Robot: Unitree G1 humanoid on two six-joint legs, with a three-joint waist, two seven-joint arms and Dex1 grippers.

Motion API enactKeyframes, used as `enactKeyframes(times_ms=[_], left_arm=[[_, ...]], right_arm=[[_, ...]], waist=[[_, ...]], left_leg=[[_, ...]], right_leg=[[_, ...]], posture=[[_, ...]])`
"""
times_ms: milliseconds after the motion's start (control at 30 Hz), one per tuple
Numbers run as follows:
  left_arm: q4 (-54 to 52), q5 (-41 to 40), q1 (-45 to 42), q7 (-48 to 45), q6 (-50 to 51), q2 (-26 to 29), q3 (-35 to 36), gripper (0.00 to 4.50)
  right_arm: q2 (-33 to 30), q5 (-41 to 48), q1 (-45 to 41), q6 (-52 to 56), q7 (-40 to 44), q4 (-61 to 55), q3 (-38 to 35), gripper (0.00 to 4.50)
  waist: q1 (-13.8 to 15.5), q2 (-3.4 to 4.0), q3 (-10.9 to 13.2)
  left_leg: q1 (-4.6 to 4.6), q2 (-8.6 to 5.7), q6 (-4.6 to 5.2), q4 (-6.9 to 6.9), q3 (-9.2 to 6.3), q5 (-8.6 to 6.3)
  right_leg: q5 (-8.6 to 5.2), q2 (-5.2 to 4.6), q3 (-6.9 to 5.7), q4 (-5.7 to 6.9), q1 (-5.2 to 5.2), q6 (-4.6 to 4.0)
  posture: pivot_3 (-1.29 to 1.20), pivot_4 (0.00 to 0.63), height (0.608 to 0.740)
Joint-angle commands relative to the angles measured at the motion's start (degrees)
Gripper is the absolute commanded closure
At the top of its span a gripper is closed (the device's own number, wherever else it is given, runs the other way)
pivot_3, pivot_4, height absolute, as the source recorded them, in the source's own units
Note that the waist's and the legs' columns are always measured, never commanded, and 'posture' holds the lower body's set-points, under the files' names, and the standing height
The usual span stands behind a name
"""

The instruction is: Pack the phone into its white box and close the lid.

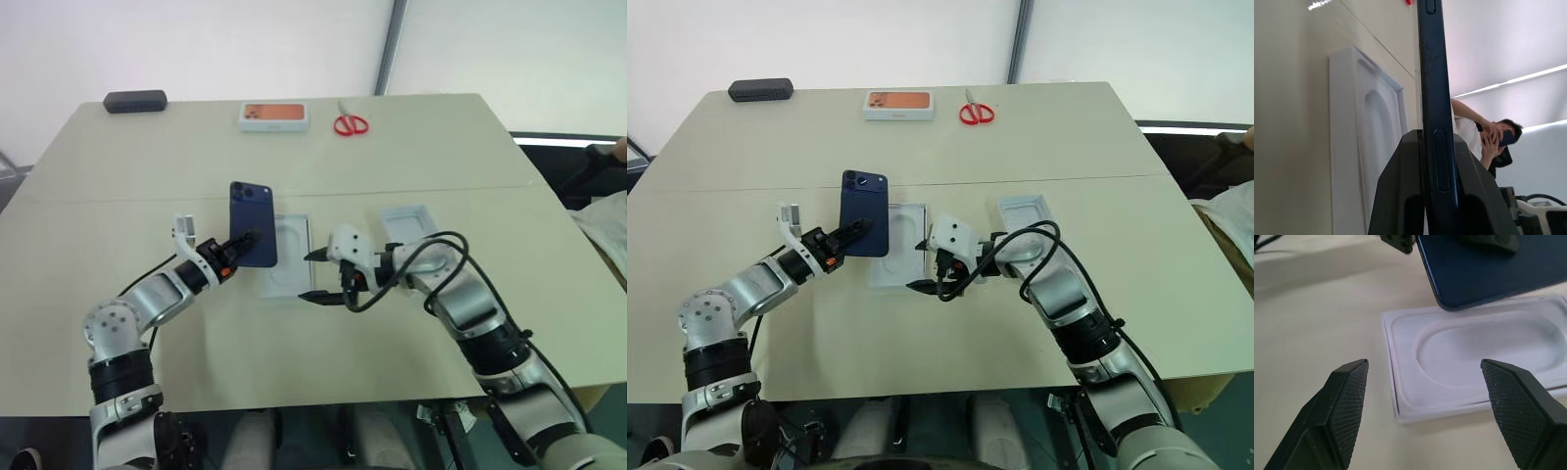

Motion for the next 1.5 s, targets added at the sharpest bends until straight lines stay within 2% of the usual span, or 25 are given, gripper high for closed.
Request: enactKeyframes(times_ms=[33, 167, 500, 567, 633, 800, 1033, 1500], left_arm=[[-1.7, -3.1, -0.8, 0.1, 0.5, -1.4, -1.1, 4.48], [-3.5, -3.9, 1.2, 1.0, 1.9, -2.6, -3.0, 4.48], [-5.4, -3.5, 3.2, 3.6, 0.7, -4.0, -5.1, 4.48], [-5.3, -3.4, 3.0, 4.0, 0.3, -3.9, -5.2, 3.46], [-5.1, -3.4, 3.0, 3.7, 0.3, -3.5, -5.4, 2.68], [-6.5, -3.8, 2.7, 4.3, 0.0, -2.9, -6.2, 0.22], [-8.9, -4.6, 2.4, 5.4, -0.2, -2.6, -7.1, 0.22], [-12.5, -7.7, 2.7, 7.3, 0.4, 2.7, -7.2, 0.22]], right_arm=[[-1.6, 5.1, 0.9, 1.1, -0.2, -2.2, -6.5, 0.66], [-3.0, 9.3, 1.5, -1.0, -1.6, 1.7, -14.9, 0.66], [-4.1, 8.3, 3.3, -5.9, -2.5, 3.7, -13.1, 0.66], [-4.1, 8.1, 3.0, -6.6, -2.8, 4.4, -12.6, 0.59], [-4.3, 7.7, 3.0, -7.5, -2.9, 5.1, -12.0, 0.59], [-4.5, 7.6, 2.8, -8.6, -3.0, 6.2, -11.2, 0.59], [-4.4, 7.3, 3.3, -9.2, -3.3, 6.8, -11.0, 0.59], [-3.4, 6.7, 3.4, -10.0, -4.4, 7.1, -9.7, 0.59]], waist=[[0.1, -0.01, 0.0], [0.4, -0.02, 0.0], [0.6, 0.0, 0.0], [0.9, 0.0, 0.0], [1.2, 0.0, 0.0], [1.3, 0.0, 0.0], [1.3, 0.0, 0.0], [1.3, 0.01, 0.0]], left_leg=[[0.0, 0.0, 0.0, 0.02, 0.0, 0.0], [-0.03, -0.02, 0.01, 0.08, 0.01, 0.0], [-0.08, 0.09, 0.01, 0.05, 0.07, 0.0], [-0.08, 0.07, 0.01, 0.11, 0.1, 0.0], [-0.08, 0.07, 0.01, 0.12, 0.1, 0.0], [-0.04, 0.07, 0.0, 0.11, 0.08, 0.0], [0.02, 0.08, 0.01, 0.1, 0.08, 0.0], [-0.02, 0.07, 0.01, 0.09, 0.08, 0.0]], right_leg=[[0.0, 0.0, 0.0, 0.0, 0.02, 0.0], [0.0, -0.01, 0.0, -0.01, 0.03, 0.0], [0.0, 0.09, 0.02, 0.01, -0.06, 0.0], [0.0, 0.08, 0.03, 0.0, -0.04, 0.0], [0.0, 0.08, 0.03, 0.0, -0.03, 0.0], [0.0, 0.09, 0.02, 0.0, 0.02, 0.0], [0.0, 0.11, 0.03, 0.0, 0.06, 0.0], [0.0, 0.09, 0.03, -0.02, 0.04, 0.0]], posture=[[0.0, 0.15, 0.74], [0.0, 0.15, 0.74], [0.0, 0.15, 0.74], [0.0, 0.15, 0.74], [0.0, 0.15, 0.74], [0.0, 0.15, 0.74], [0.0, 0.15, 0.74], [0.0, 0.15, 0.74]])
